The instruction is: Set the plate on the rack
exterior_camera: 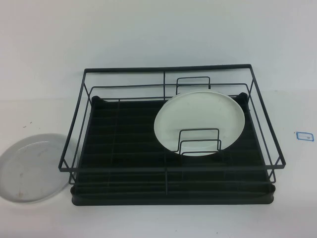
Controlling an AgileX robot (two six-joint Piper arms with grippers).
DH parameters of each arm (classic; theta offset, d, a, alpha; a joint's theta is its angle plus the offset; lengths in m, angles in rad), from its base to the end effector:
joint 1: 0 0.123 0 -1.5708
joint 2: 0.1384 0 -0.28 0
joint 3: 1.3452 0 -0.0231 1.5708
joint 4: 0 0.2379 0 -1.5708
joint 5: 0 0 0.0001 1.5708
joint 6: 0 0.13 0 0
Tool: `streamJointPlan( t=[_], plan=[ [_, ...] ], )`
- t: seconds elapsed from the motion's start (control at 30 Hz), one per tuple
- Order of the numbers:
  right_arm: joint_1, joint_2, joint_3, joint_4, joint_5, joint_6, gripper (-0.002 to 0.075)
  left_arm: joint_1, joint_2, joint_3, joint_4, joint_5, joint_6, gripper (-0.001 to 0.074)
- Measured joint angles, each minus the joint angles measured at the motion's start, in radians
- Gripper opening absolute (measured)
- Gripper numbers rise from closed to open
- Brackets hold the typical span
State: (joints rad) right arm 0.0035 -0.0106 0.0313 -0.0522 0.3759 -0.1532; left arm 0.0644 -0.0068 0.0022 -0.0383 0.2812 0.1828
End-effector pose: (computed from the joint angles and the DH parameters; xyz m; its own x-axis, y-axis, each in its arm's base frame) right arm 0.0819 -0.0022 0.1579 -0.3008 -0.2014 -0.9322 -0.0465 0.9794 -0.1966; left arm 0.0848 0.0041 0.1800 -0.1935 0.1333 -0.9720 -0.0261 0.9897 0.1409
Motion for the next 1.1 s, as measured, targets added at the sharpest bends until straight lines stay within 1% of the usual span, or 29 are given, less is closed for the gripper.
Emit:
streamJointPlan(
  t=[0.17, 0.27, 0.37, 0.47, 0.57, 0.63, 0.93, 1.1],
  plan=[
    [0.0, 0.0, 0.0, 0.0, 0.0, 0.0, 0.0018, 0.0, 0.0, 0.0, 0.0, -0.036, 0.0, 0.0001],
    [0.0, 0.0, 0.0, 0.0, 0.0, 0.0, 0.0018, 0.0, 0.0, 0.0, -0.003, -0.104, 0.0, 0.0001],
    [0.0, 0.0, 0.0, 0.0, 0.0, 0.0, 0.0018, 0.0, 0.0, 0.0, -0.065, -0.163, -0.014, 0.0001],
    [0.0, 0.0, 0.0, -0.002, 0.0, 0.0, 0.0018, 0.0, 0.0, 0.0, -0.05, -0.237, 0.008, 0.0001],
    [0.0, 0.0, 0.0, -0.002, -0.008, 0.0, 0.0018, -0.002, 0.0, 0.0, -0.11, -0.329, -0.067, 0.0001],
    [0.0, 0.0, 0.0, -0.002, -0.046, 0.0, 0.0018, -0.002, 0.0, 0.0, -0.126, -0.359, -0.1, 0.0],
    [0.0, 0.0, 0.0, -0.004, -0.328, 0.0, 0.0018, -0.002, 0.0, 0.0, -0.13, -0.445, -0.104, 0.0],
    [0.0, 0.0, 0.0, 0.0, -0.397, 0.0, 0.0018, -0.002, 0.0, 0.0, -0.155, -0.45, -0.129, 0.0]
  ],
)
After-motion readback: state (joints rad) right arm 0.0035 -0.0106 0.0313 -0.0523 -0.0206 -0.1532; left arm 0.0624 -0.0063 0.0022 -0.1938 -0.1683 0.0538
